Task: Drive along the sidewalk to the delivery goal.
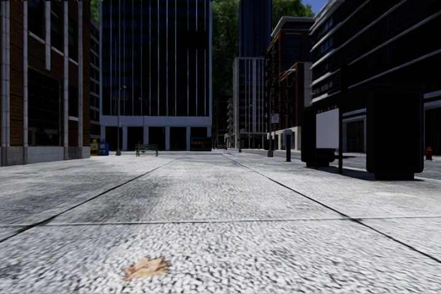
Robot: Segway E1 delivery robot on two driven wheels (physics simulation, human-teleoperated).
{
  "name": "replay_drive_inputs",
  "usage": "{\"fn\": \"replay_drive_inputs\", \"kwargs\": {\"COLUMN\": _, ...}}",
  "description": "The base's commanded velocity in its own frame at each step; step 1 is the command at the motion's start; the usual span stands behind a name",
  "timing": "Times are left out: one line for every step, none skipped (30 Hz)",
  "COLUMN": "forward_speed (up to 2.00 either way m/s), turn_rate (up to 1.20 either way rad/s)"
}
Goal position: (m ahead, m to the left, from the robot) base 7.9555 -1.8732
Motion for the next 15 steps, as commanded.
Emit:
{"fn": "replay_drive_inputs", "kwargs": {"forward_speed": 1.8, "turn_rate": -0.52}}
{"fn": "replay_drive_inputs", "kwargs": {"forward_speed": 1.8, "turn_rate": -0.3}}
{"fn": "replay_drive_inputs", "kwargs": {"forward_speed": 1.8, "turn_rate": -0.15}}
{"fn": "replay_drive_inputs", "kwargs": {"forward_speed": 1.8, "turn_rate": -0.15}}
{"fn": "replay_drive_inputs", "kwargs": {"forward_speed": 1.8, "turn_rate": -0.11}}
{"fn": "replay_drive_inputs", "kwargs": {"forward_speed": 1.8, "turn_rate": -0.1}}
{"fn": "replay_drive_inputs", "kwargs": {"forward_speed": 1.8, "turn_rate": -0.09}}
{"fn": "replay_drive_inputs", "kwargs": {"forward_speed": 1.8, "turn_rate": -0.09}}
{"fn": "replay_drive_inputs", "kwargs": {"forward_speed": 1.8, "turn_rate": -0.09}}
{"fn": "replay_drive_inputs", "kwargs": {"forward_speed": 1.8, "turn_rate": -0.09}}
{"fn": "replay_drive_inputs", "kwargs": {"forward_speed": 1.8, "turn_rate": -0.09}}
{"fn": "replay_drive_inputs", "kwargs": {"forward_speed": 1.8, "turn_rate": -0.09}}
{"fn": "replay_drive_inputs", "kwargs": {"forward_speed": 1.8, "turn_rate": -0.09}}
{"fn": "replay_drive_inputs", "kwargs": {"forward_speed": 1.8, "turn_rate": -0.09}}
{"fn": "replay_drive_inputs", "kwargs": {"forward_speed": 1.8, "turn_rate": -0.09}}
